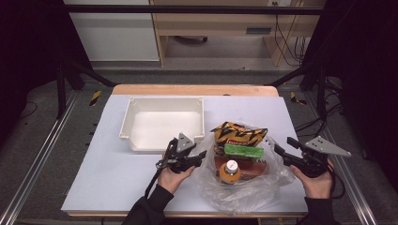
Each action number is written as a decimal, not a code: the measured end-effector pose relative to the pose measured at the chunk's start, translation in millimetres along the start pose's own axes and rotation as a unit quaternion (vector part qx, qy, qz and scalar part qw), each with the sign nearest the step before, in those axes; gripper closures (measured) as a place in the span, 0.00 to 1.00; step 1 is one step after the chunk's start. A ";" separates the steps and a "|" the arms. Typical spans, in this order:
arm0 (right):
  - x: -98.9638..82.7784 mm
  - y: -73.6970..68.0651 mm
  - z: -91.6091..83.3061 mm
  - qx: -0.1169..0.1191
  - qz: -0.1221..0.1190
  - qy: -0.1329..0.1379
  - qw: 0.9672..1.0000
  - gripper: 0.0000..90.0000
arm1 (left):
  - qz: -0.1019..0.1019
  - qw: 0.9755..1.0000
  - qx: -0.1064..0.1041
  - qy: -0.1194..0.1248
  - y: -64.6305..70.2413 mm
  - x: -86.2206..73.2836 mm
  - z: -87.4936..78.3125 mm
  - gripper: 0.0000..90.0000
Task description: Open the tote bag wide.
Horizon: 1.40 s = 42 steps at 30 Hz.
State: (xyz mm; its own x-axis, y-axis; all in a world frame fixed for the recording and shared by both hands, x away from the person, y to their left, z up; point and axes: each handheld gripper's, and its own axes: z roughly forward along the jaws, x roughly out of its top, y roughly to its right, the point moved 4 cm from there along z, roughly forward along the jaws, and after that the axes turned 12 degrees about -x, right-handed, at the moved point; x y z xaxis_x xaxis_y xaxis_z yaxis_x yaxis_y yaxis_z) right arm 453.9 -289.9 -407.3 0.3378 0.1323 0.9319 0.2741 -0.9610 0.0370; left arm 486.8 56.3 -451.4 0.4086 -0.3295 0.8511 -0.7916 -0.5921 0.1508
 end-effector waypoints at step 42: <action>-96.0 10.1 44.0 -0.059 -0.015 -0.160 0.985 0.97 | 0.022 0.997 0.007 -0.080 1.7 -55.4 25.9 0.80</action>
State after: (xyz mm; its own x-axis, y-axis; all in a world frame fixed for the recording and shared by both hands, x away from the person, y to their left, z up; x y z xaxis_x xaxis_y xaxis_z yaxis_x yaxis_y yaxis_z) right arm 463.9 -301.6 -512.3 0.6031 0.2121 0.7689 0.1881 -0.9746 0.1213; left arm 474.6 54.6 -511.3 0.4412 -0.4675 0.7660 -0.8047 -0.5838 0.1072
